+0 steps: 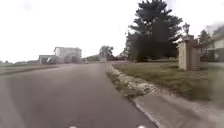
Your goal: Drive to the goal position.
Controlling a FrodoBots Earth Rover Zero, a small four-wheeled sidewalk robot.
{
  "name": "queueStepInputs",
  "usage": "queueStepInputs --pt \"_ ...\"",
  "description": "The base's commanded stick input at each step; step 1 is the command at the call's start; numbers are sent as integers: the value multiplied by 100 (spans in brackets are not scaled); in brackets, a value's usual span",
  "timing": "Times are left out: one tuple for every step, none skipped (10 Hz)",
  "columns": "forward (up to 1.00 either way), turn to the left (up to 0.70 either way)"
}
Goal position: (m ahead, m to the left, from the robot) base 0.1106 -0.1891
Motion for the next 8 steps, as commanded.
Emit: queueStepInputs --pt "33 0" --pt "26 0" --pt "23 0" --pt "20 0" --pt "17 0" --pt "14 0" --pt "11 0" --pt "9 0"
